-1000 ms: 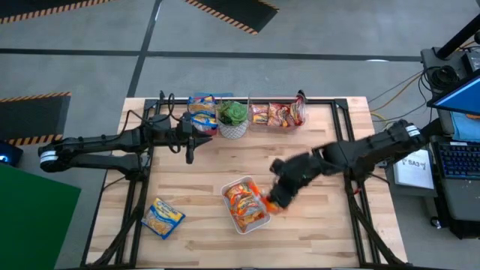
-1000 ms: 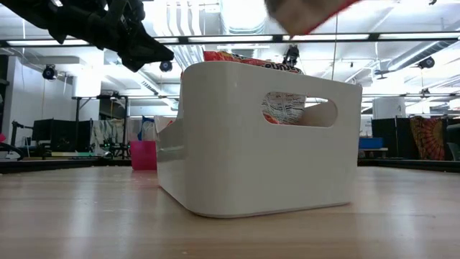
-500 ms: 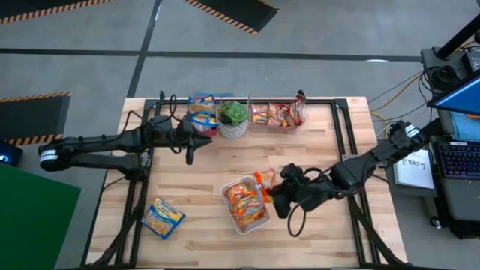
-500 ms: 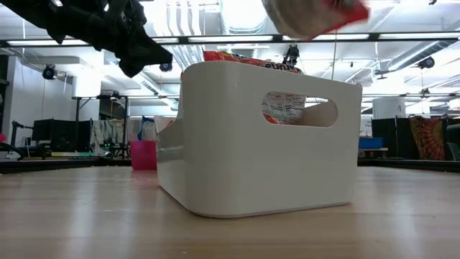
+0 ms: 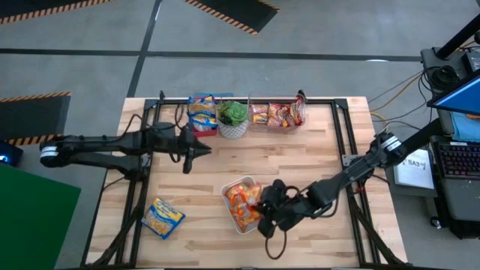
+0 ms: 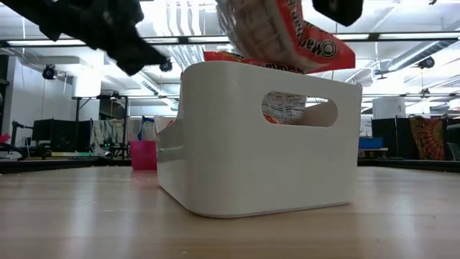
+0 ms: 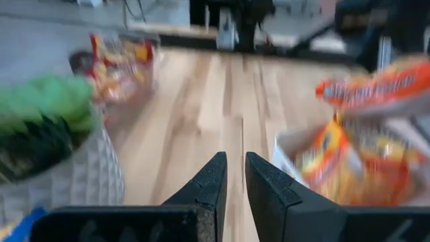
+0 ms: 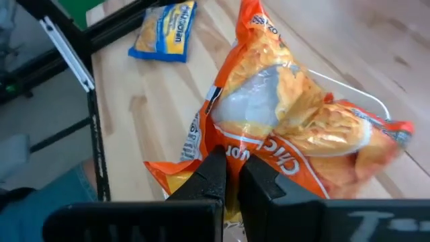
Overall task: Sort Maruchan noodles
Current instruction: Put the orange noodle pack into the white bin
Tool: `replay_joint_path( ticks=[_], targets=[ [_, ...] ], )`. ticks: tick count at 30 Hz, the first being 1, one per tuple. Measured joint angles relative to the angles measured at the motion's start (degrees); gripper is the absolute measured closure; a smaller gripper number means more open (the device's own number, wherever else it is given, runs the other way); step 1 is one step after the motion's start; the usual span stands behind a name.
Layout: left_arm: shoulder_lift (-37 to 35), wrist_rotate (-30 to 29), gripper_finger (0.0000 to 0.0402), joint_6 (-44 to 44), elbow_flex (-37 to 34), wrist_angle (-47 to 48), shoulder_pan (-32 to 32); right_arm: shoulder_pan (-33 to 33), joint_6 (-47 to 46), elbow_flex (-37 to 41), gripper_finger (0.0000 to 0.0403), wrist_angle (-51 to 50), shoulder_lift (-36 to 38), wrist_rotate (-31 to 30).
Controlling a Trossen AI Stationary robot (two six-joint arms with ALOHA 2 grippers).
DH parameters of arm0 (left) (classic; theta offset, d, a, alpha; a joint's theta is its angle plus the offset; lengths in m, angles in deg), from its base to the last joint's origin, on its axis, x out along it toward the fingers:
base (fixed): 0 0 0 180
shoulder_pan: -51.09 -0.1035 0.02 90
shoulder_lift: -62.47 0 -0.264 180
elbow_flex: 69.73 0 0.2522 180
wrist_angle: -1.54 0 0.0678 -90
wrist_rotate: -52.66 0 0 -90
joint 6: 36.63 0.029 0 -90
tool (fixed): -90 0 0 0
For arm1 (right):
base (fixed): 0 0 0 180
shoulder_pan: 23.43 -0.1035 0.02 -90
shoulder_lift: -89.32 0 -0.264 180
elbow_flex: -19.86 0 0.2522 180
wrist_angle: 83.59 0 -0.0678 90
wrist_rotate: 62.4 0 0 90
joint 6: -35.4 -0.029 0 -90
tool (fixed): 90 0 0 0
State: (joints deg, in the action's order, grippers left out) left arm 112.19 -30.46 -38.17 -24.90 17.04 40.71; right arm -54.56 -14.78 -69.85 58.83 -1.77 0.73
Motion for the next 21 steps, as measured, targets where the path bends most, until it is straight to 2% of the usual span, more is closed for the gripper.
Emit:
replay_joint_path(
  ticks=[3,7,11,14,17,21],
  targets=[
    [0.71,0.81,0.0364,1.72,-0.04,5.49,0.63,0.00,2.04,-1.88,0.0390,0.18,-2.34,-0.33],
    [3.18,1.27,0.0364,1.73,-0.46,6.16,1.86,0.00,3.70,-4.63,0.0390,0.17,-5.14,-1.13],
    [6.86,1.25,0.0364,-2.87,-1.99,1.83,4.85,0.02,4.33,-6.77,0.0390,-0.28,-7.42,-1.78],
    [10.02,1.09,0.0364,-6.05,-5.02,-5.30,8.65,0.02,3.17,-7.72,0.0390,-2.43,-8.23,-1.84],
    [13.32,-2.61,0.0364,-8.80,-7.48,-13.64,13.17,-0.13,1.62,-7.91,0.0390,-4.91,-8.44,-2.32],
    [17.56,-12.14,0.0364,-9.06,-8.39,-19.25,17.74,-0.84,-0.76,-7.89,0.0390,-5.69,-8.57,-4.63]
  ],
)
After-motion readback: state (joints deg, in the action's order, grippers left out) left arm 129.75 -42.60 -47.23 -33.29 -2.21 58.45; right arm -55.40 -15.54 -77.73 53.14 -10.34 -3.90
